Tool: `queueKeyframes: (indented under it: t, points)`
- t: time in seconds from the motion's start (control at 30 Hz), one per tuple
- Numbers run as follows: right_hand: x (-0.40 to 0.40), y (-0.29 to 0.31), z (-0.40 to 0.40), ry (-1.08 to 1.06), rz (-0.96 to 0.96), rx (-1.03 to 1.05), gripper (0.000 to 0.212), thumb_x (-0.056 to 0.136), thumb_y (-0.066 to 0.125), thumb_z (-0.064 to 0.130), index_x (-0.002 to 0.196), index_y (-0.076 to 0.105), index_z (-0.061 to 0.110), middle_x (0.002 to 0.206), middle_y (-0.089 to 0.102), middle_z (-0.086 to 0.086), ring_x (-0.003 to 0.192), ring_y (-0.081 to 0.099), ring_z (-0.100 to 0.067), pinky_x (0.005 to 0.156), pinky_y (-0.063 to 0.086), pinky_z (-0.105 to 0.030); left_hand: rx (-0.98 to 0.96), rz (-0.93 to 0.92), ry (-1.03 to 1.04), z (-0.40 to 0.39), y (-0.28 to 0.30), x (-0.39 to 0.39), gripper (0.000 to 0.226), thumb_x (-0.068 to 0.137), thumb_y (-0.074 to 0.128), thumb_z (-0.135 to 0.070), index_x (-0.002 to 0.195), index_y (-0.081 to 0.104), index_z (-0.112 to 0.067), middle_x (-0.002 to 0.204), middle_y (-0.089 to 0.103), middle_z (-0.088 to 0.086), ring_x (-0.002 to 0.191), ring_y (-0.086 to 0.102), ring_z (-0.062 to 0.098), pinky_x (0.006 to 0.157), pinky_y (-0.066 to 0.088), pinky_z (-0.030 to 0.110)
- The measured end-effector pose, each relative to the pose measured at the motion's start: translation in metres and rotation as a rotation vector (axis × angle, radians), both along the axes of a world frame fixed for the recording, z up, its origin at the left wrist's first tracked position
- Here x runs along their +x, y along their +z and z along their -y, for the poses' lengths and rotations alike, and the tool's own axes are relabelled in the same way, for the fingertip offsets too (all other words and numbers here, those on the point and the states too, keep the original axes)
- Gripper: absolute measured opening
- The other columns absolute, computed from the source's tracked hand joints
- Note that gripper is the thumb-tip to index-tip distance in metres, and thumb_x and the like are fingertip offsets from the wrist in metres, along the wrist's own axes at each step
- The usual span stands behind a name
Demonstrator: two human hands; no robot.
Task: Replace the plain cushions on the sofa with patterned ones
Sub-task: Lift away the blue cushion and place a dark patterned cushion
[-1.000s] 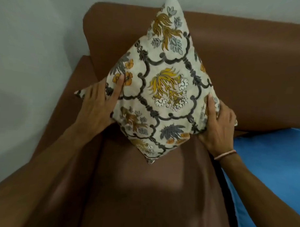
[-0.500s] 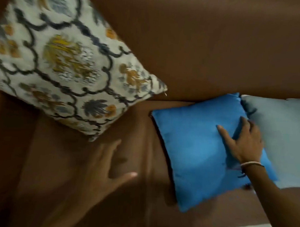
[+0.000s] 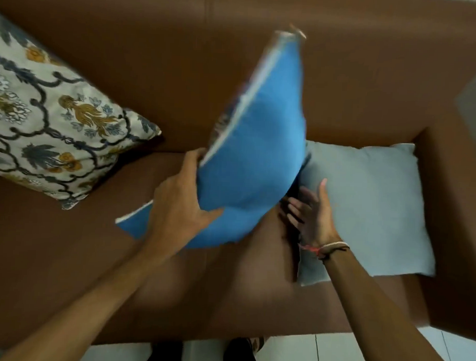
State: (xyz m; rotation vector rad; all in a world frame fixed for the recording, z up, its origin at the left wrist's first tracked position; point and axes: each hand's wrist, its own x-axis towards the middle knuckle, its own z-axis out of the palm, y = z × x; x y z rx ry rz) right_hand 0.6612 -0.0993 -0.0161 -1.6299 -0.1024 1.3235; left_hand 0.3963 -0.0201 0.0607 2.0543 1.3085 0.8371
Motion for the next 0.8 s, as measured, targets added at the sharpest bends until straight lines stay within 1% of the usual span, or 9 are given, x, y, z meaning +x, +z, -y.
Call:
queueKeyframes:
  t: [0.1,0.17,0.23,0.3,0.37,0.43,0.47,0.6,0.8]
  points:
    - [0.017,0.015,0.012,-0.050,-0.071,0.051,0.057,0.107,0.032,0.063,0.105,0.079,0.031,0.114,0.067,-0.011,0.089,0.079,-0.009,0.075,0.064,-0.025,0.491,-0.235,-0.177,0.024,0.011,-0.026,0.054,0.082,0.068,-0.032,0.127,0.049,-0.009,0.112,0.055,0.001,0.090,0.053,0.023,0.076,0.040,0.035]
    - [0.022,0.023,0.028,0.048,-0.123,0.155,0.063,0.098,0.044,0.070,0.128,0.073,0.023,0.133,0.073,-0.014,0.107,0.080,-0.016,0.084,0.067,-0.031,0.562,-0.395,-0.251,0.036,-0.013,-0.057,0.052,0.089,0.065,-0.033,0.130,0.048,-0.006,0.115,0.060,0.008,0.100,0.050,0.026,0.088,0.039,0.041]
    - [0.033,0.010,0.043,0.211,0.088,0.150,0.078,0.091,0.061,0.064,0.147,0.058,0.010,0.151,0.062,-0.019,0.132,0.067,-0.032,0.104,0.060,-0.049,0.457,-0.703,-0.273,0.049,-0.046,-0.080,0.092,0.067,0.087,-0.029,0.143,0.041,-0.004,0.114,0.071,0.017,0.108,0.053,0.033,0.098,0.045,0.050]
    - [0.041,-0.010,0.051,0.583,0.778,0.050,0.101,0.080,0.079,0.061,0.158,0.042,0.010,0.163,0.045,-0.022,0.147,0.048,-0.039,0.122,0.041,-0.059,0.116,-0.970,-0.296,0.058,-0.076,-0.094,0.138,0.038,0.102,-0.024,0.153,0.030,-0.002,0.126,0.067,0.027,0.117,0.061,0.045,0.099,0.052,0.059]
    - [0.047,-0.022,0.039,0.897,1.209,0.032,0.133,0.067,0.075,0.084,0.167,0.025,0.011,0.168,0.032,-0.027,0.154,0.032,-0.047,0.123,0.032,-0.063,-0.113,-1.045,-0.284,0.051,-0.095,-0.103,0.151,0.050,0.099,-0.027,0.163,0.001,-0.011,0.160,0.028,0.035,0.141,0.044,0.049,0.113,0.040,0.063]
    - [0.054,-0.019,0.008,1.225,1.196,0.026,0.151,0.053,0.065,0.100,0.170,0.001,0.028,0.170,0.029,-0.025,0.153,0.033,-0.048,0.121,0.035,-0.063,-0.314,-1.023,-0.343,0.030,-0.113,-0.114,0.142,0.078,0.079,-0.050,0.151,-0.040,-0.024,0.165,-0.026,0.020,0.159,0.000,0.037,0.128,0.008,0.055]
    - [0.055,-0.022,-0.011,1.389,1.058,-0.015,0.157,0.047,0.069,0.100,0.166,-0.013,0.040,0.170,0.030,-0.019,0.152,0.036,-0.043,0.122,0.037,-0.057,-0.435,-0.981,-0.390,0.018,-0.119,-0.117,0.143,0.076,0.073,-0.065,0.146,-0.047,-0.028,0.165,-0.032,0.014,0.159,-0.011,0.031,0.129,-0.001,0.052]
    - [0.028,-0.035,-0.041,1.714,0.861,-0.142,0.176,0.042,0.092,0.078,0.155,-0.038,0.044,0.171,0.026,-0.009,0.154,0.034,-0.035,0.126,0.034,-0.050,-0.693,-0.761,-0.445,-0.023,-0.118,-0.096,0.165,0.055,0.090,-0.066,0.145,-0.046,-0.041,0.168,0.001,0.012,0.156,0.009,0.034,0.127,0.016,0.056]
    - [0.017,-0.018,-0.047,1.355,1.388,0.136,0.157,0.053,0.094,0.065,0.168,-0.007,0.032,0.129,0.056,-0.022,0.107,0.060,-0.046,0.090,0.053,-0.052,-0.144,-0.755,-0.237,-0.023,-0.102,-0.101,0.139,0.073,0.078,-0.066,0.155,-0.031,-0.039,0.153,0.027,0.018,0.139,0.035,0.039,0.115,0.035,0.056]
